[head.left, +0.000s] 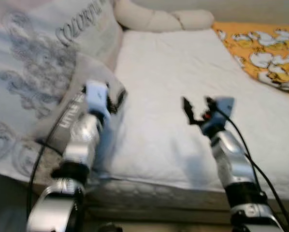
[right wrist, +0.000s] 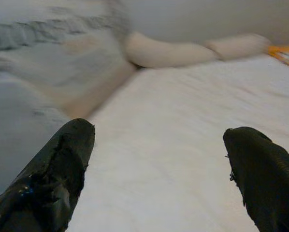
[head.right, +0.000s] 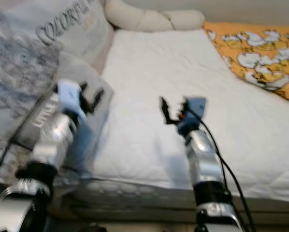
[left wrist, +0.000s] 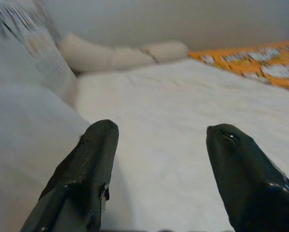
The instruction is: Clean up the room
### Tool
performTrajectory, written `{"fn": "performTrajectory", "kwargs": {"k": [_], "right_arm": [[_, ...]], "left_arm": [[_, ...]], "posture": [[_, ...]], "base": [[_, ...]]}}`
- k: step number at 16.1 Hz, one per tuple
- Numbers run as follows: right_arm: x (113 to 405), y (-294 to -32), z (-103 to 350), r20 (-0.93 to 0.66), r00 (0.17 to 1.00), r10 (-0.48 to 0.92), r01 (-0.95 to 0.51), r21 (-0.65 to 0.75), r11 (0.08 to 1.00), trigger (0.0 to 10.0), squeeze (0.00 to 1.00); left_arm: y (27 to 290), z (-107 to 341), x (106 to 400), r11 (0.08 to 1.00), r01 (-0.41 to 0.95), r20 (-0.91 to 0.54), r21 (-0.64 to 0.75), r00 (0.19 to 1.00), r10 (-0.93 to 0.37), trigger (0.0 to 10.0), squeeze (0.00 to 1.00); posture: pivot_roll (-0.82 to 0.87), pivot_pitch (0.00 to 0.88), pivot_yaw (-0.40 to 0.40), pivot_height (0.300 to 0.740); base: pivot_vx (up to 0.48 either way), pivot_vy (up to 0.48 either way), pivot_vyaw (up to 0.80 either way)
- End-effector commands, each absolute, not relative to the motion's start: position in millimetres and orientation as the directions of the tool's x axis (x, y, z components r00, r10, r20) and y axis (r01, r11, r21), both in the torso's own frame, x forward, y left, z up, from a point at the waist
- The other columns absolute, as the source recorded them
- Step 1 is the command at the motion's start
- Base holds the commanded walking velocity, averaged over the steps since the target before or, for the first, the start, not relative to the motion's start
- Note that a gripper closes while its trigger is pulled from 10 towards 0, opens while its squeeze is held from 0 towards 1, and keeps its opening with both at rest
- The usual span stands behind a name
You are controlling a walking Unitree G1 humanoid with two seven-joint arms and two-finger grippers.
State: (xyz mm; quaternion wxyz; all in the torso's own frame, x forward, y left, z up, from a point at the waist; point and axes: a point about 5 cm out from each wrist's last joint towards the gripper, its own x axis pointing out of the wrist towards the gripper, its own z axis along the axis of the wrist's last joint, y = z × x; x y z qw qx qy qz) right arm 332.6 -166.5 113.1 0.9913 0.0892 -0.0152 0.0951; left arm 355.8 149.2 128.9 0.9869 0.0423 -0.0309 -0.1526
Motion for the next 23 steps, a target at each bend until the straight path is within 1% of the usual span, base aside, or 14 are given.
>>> {"fn": "performTrajectory", "kwargs": {"k": [1,2,4,7,10,15,21,23], "right_arm": [[333.7,-161.8,115.5,0.065,0.979,0.193,-0.201,0.169,0.965,10.0,1.0],[333.5,-161.2,113.7,0.062,0.98,0.191,-0.198,0.164,0.966,10.0,1.0],[333.9,-160.0,111.2,0.052,0.981,0.184,-0.191,0.166,0.968,10.0,1.0],[333.0,-159.4,104.2,0.034,0.984,0.174,-0.177,0.144,0.974,10.0,1.0],[333.8,-159.8,100.4,0.008,0.988,0.151,-0.151,0.156,0.976,10.0,1.0],[334.6,-159.6,95.7,-0.01,0.992,0.127,-0.125,0.132,0.983,10.0,1.0],[335.7,-157.0,94.8,-0.017,0.99,0.137,-0.134,0.127,0.983,10.0,1.0],[335.7,-156.9,94.9,-0.018,0.991,0.136,-0.133,0.126,0.983,10.0,1.0]], "left_arm": [[158.4,136.0,356.5,0.956,0.267,0.062,0.121,0.959,-0.276,10.0,1.0],[163.5,132.0,353.6,0.962,0.244,0.045,0.126,0.967,-0.251,10.0,1.0],[165.5,129.6,350.4,0.964,0.229,0.028,0.136,0.972,-0.235,10.0,1.0],[169.1,123.3,346.6,0.967,0.199,-0.012,0.159,0.98,-0.2,10.0,1.0],[174.7,120.9,347.9,0.964,0.171,-0.035,0.205,0.985,-0.167,10.0,1.0],[179.0,119.1,350.4,0.97,0.131,-0.058,0.205,0.991,-0.121,10.0,1.0],[178.4,118.2,350.6,0.971,0.129,-0.067,0.201,0.991,-0.118,10.0,1.0],[178.3,117.9,350.7,0.971,0.129,-0.068,0.2,0.991,-0.118,10.0,1.0]], "posture": [[-0.01,0.0,0.021,0.74],[-0.02,0.0,0.025,0.74],[-0.03,0.0,0.035,0.74],[-0.02,0.0,0.028,0.74],[-0.03,0.0,0.024,0.74],[-0.03,0.0,0.025,0.74],[-0.03,0.0,0.026,0.74],[-0.03,0.0,0.025,0.74]], "base": [[0.0,-0.394,0.0],[0.0,-0.39,0.0],[0.0,-0.39,0.0],[0.0,-0.39,0.0],[0.0,-0.393,0.0],[0.0,-0.386,0.0],[0.0,-0.388,0.0],[0.0,-0.386,0.51]]}}
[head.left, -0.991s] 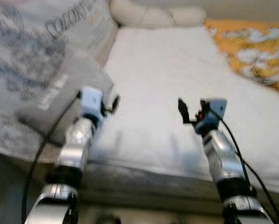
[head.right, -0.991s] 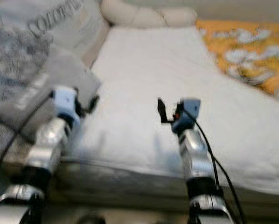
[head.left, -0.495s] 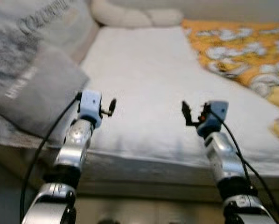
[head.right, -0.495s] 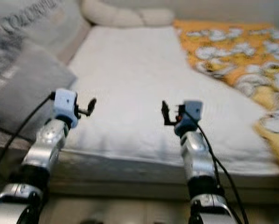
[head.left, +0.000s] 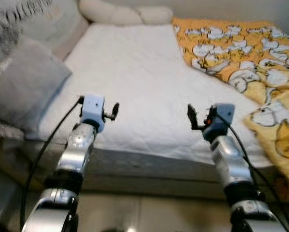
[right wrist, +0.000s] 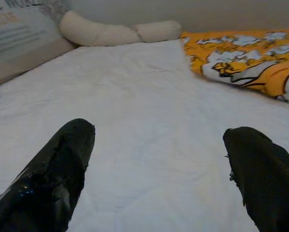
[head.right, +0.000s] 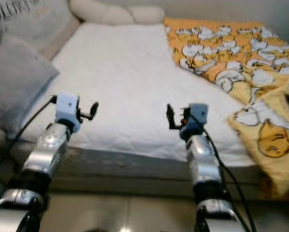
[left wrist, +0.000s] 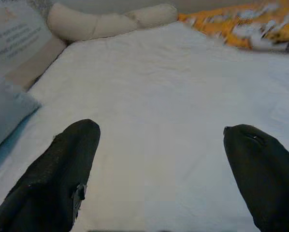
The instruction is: Clean up the room
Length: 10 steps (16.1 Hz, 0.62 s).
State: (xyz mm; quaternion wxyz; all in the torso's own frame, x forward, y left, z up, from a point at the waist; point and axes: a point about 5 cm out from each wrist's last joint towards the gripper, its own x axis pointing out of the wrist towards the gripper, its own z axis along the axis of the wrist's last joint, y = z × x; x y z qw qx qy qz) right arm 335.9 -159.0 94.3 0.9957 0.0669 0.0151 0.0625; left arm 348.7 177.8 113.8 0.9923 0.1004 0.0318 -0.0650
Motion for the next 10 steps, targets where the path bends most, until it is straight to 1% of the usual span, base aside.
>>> {"fn": "performTrajectory", "kwargs": {"k": [1,10], "right_arm": [[335.7,-156.7,94.9,-0.018,0.99,0.137,-0.134,0.125,0.983,10.0,1.0],[335.5,-156.8,93.1,-0.024,0.99,0.141,-0.137,0.117,0.984,10.0,1.0]], "left_arm": [[178.4,117.8,350.7,0.972,0.129,-0.069,0.199,0.991,-0.117,10.0,1.0],[177.7,117.7,350.5,0.971,0.128,-0.072,0.202,0.991,-0.116,10.0,1.0]], "posture": [[-0.03,0.0,0.025,0.74],[-0.03,0.0,0.024,0.74]], "base": [[0.0,-0.39,0.52],[0.0,-0.387,0.52]]}}
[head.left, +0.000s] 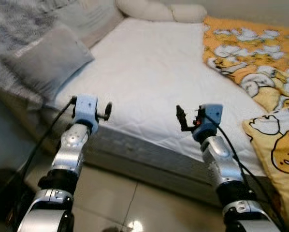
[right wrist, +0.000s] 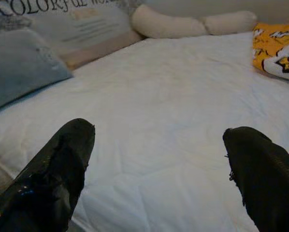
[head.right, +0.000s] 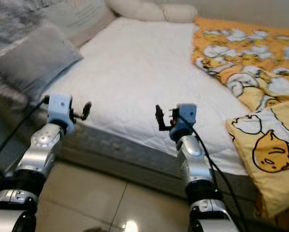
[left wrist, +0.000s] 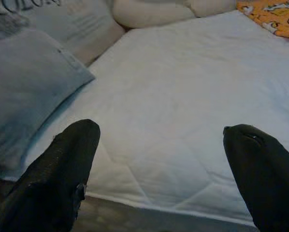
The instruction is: Clean up the room
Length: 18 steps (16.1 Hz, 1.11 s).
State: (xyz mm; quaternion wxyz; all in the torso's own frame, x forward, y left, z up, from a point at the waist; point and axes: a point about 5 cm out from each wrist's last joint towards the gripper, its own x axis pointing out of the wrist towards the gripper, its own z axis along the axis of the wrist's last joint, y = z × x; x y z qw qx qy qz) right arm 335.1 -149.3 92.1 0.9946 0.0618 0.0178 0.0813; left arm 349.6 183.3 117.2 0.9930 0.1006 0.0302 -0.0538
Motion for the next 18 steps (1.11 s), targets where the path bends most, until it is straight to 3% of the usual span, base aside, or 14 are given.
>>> {"fn": "performTrajectory", "kwargs": {"k": [1,10,18], "right_arm": [[335.5,-157.0,93.0,-0.024,0.99,0.14,-0.137,0.117,0.984,10.0,1.0],[334.8,-157.2,91.6,-0.026,0.99,0.139,-0.135,0.11,0.985,10.0,1.0],[334.0,-157.6,89.0,-0.038,0.99,0.133,-0.128,0.116,0.985,10.0,1.0]], "left_arm": [[177.6,117.7,350.4,0.971,0.129,-0.072,0.203,0.991,-0.116,10.0,1.0],[177.9,116.9,349.7,0.971,0.126,-0.078,0.202,0.991,-0.113,10.0,1.0],[178.9,116.0,349.5,0.971,0.127,-0.083,0.203,0.99,-0.112,10.0,1.0]], "posture": [[-0.03,0.0,0.024,0.74],[-0.03,0.0,0.025,0.74],[-0.03,0.0,0.024,0.74]], "base": [[0.0,-0.386,0.51],[0.0,-0.387,0.51],[0.0,-0.385,0.0]]}}
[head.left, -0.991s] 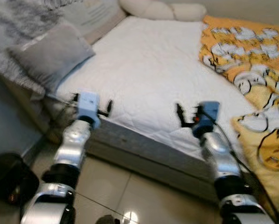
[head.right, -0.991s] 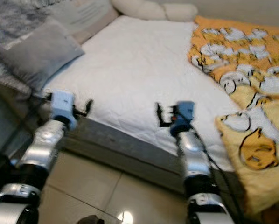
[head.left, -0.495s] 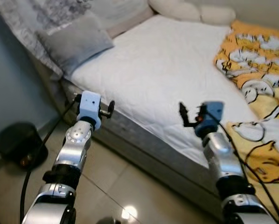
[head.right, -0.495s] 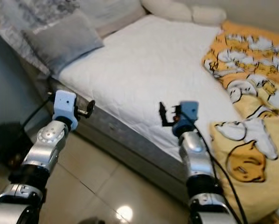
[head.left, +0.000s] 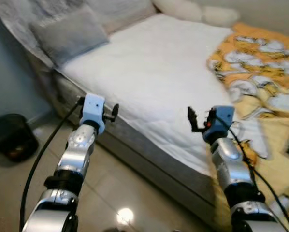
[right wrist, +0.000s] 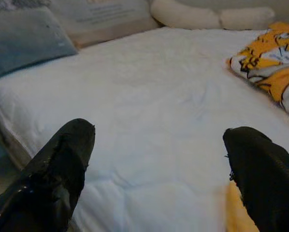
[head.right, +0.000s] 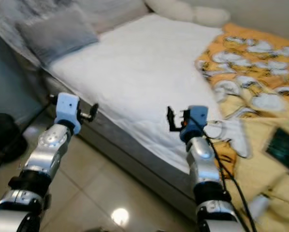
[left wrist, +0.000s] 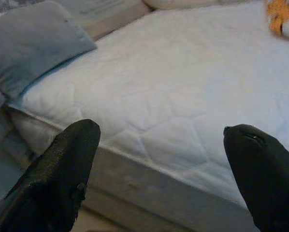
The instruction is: Clean up the room
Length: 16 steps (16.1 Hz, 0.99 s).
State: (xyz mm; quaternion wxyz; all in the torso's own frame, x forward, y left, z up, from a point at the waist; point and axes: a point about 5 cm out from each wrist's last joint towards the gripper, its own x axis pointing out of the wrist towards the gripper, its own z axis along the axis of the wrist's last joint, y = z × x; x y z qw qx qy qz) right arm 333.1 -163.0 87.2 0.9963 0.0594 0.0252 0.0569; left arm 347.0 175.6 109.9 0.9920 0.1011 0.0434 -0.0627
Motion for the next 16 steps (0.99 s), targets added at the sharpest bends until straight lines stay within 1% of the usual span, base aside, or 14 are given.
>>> {"fn": "performTrajectory", "kwargs": {"k": [1,4,7,9,16], "right_arm": [[334.1,-157.5,89.0,-0.038,0.99,0.133,-0.128,0.116,0.985,10.0,1.0],[334.1,-158.0,88.3,-0.041,0.99,0.135,-0.13,0.115,0.985,10.0,1.0],[333.7,-157.8,87.7,-0.043,0.989,0.142,-0.137,0.112,0.984,10.0,1.0],[333.1,-156.5,86.8,-0.046,0.987,0.156,-0.15,0.11,0.983,10.0,1.0],[332.2,-154.1,85.1,-0.054,0.984,0.172,-0.165,0.111,0.98,10.0,1.0]], "left_arm": [[179.2,115.8,349.5,0.971,0.127,-0.085,0.203,0.99,-0.112,10.0,1.0],[185.4,111.1,347.0,0.976,0.107,-0.098,0.188,0.991,-0.09,10.0,1.0],[199.0,104.7,341.0,0.987,0.064,-0.114,0.149,0.992,-0.048,10.0,1.0],[204.1,101.6,337.6,0.987,0.054,-0.121,0.149,0.992,-0.036,10.0,1.0],[199.4,99.5,335.9,0.983,0.08,-0.129,0.164,0.99,-0.059,10.0,1.0]], "posture": [[-0.03,0.0,0.024,0.74],[-0.03,0.0,0.024,0.74],[-0.03,0.0,0.02,0.74],[-0.03,0.0,0.019,0.74],[-0.03,0.0,0.02,0.74]], "base": [[0.0,-0.386,0.0],[0.0,-0.385,0.0],[0.0,-0.389,0.0],[0.0,-0.386,0.0],[0.0,-0.386,0.0]]}}
